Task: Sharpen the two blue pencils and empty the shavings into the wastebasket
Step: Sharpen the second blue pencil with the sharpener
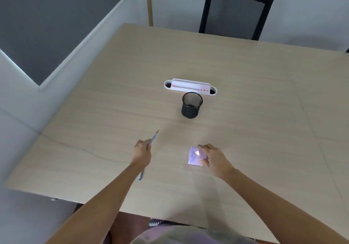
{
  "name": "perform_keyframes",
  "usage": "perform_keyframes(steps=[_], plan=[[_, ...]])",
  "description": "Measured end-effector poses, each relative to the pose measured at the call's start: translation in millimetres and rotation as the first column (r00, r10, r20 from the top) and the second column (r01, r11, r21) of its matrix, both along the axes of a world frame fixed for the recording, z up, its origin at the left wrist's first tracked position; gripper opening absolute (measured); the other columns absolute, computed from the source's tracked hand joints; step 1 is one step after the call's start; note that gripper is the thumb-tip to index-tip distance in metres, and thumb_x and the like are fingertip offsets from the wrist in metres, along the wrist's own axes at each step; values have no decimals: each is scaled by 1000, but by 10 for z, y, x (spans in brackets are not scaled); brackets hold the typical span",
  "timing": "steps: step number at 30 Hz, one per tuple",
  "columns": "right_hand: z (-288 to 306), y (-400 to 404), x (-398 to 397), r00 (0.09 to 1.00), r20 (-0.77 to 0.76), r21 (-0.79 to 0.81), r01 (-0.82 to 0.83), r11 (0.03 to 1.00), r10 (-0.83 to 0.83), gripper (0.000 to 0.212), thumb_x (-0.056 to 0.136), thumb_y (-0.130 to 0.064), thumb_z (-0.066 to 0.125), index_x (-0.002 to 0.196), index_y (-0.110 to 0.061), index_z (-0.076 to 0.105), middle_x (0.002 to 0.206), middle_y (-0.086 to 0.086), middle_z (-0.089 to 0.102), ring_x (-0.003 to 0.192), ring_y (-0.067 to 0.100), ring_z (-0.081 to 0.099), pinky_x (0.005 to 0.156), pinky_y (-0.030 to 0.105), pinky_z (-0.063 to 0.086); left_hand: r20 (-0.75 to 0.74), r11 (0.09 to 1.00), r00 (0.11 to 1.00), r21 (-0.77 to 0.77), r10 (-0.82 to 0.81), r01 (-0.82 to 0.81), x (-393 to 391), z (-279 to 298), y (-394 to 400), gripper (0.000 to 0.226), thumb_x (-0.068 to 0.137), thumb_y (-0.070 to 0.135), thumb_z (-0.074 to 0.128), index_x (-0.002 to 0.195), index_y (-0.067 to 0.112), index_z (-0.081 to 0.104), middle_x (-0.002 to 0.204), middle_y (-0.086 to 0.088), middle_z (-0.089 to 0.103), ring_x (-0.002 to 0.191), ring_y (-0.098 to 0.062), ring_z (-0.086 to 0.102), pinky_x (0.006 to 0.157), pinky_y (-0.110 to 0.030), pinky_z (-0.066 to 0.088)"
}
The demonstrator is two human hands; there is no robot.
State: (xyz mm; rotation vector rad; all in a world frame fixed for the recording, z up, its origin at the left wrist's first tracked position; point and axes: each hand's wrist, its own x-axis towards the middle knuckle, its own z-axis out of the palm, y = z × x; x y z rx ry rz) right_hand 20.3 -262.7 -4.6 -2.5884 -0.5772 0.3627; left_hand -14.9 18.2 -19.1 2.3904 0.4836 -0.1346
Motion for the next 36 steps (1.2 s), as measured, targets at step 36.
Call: perform_keyframes(steps=[36], plan=[[51,66,-30,998,-43,-17,39,999,-40,48,79,-10,65,125,-11,51,109,10,57,81,22,50,73,26,41,-214,909,972,381,-94,171,-273,-313,-154,26,98,28,43,109,7,52,115,-9,55,110,-27,52,85,-39,49]])
